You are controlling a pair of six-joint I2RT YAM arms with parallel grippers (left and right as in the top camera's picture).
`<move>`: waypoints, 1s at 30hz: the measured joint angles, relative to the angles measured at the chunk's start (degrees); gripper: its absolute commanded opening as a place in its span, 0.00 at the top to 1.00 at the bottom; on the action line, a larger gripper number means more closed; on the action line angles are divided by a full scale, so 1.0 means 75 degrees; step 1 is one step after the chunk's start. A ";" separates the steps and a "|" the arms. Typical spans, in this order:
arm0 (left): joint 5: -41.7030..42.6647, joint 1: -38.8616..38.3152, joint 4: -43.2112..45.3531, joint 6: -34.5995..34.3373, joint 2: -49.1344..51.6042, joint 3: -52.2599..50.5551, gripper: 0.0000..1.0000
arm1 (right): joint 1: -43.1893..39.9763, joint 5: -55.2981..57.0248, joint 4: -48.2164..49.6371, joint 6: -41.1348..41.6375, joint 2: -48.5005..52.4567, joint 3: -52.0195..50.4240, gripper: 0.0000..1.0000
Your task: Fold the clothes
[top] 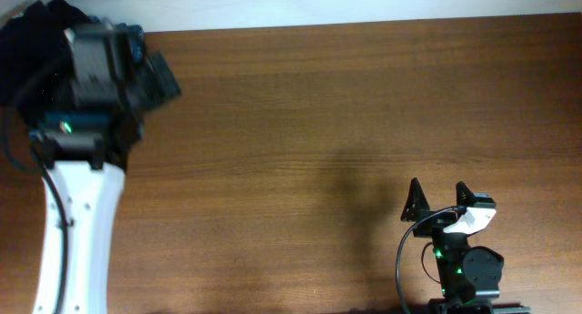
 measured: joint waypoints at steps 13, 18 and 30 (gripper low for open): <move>0.0350 0.0000 0.4800 0.0082 -0.3797 -0.7073 0.01 | 0.0000 0.0006 0.0000 0.0003 -0.0006 0.0000 0.01; 0.0568 -0.0003 0.5441 0.0087 -0.5388 -0.8719 0.01 | 0.0000 0.0003 -0.0003 0.0000 -0.0006 0.0000 0.01; 0.0597 -0.0003 0.5365 0.0087 -0.8174 -1.0684 0.01 | 0.0000 0.0003 -0.0003 0.0000 -0.0006 0.0000 0.01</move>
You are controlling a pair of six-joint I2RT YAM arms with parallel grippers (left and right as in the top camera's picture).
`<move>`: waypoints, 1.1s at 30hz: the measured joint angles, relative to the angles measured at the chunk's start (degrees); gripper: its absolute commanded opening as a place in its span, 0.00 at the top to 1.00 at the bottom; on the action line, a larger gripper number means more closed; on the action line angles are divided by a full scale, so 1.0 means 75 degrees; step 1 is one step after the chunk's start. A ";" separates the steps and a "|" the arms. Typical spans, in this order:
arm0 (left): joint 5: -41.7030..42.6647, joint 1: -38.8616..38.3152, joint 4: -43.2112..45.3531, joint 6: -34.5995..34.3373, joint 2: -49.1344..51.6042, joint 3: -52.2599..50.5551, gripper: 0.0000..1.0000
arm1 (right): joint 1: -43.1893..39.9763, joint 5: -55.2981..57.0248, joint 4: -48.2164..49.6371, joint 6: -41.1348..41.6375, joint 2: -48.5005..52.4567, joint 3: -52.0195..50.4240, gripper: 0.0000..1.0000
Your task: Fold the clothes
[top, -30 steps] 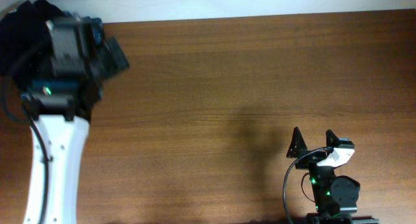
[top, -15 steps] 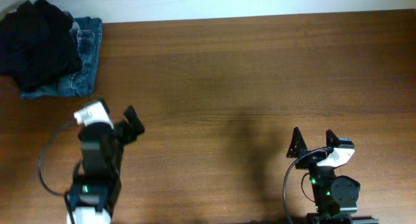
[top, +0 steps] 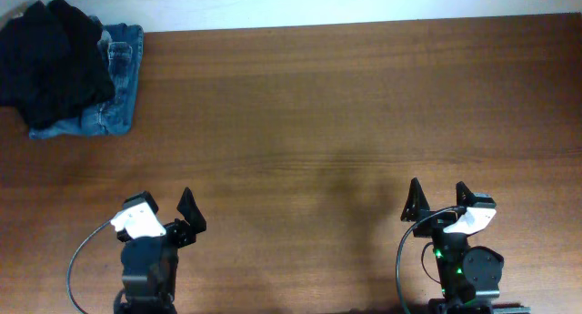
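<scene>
A pile of clothes lies at the table's far left corner. A bunched black garment (top: 55,64) sits on top of folded blue jeans (top: 116,91), which stick out to its right. My left gripper (top: 164,207) is at the near left edge, open and empty, far from the pile. At the near right edge, my right gripper (top: 437,190) is also open and empty.
The brown wooden table (top: 346,105) spans the view. Its far edge meets a white wall along the top. Part of the black garment hangs past the table's left end.
My left arm was stretched over the clothes pile at the far left corner; now it is back at the near left edge, open. The pile is uncovered. The right arm has not moved.
</scene>
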 measured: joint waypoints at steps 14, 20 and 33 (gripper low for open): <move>0.0580 0.0000 0.1649 0.0475 -0.1912 -0.1285 0.01 | 0.0000 0.0000 0.0000 0.0003 0.0000 0.0000 0.01; 0.1070 0.0050 0.1649 0.1125 -0.2209 -0.1396 0.01 | 0.0000 0.0000 0.0000 0.0006 0.0000 0.0000 0.01; 0.1204 0.0440 0.1037 0.1346 -0.2757 -0.1443 0.01 | 0.0000 0.0000 0.0000 0.0006 0.0000 0.0000 0.01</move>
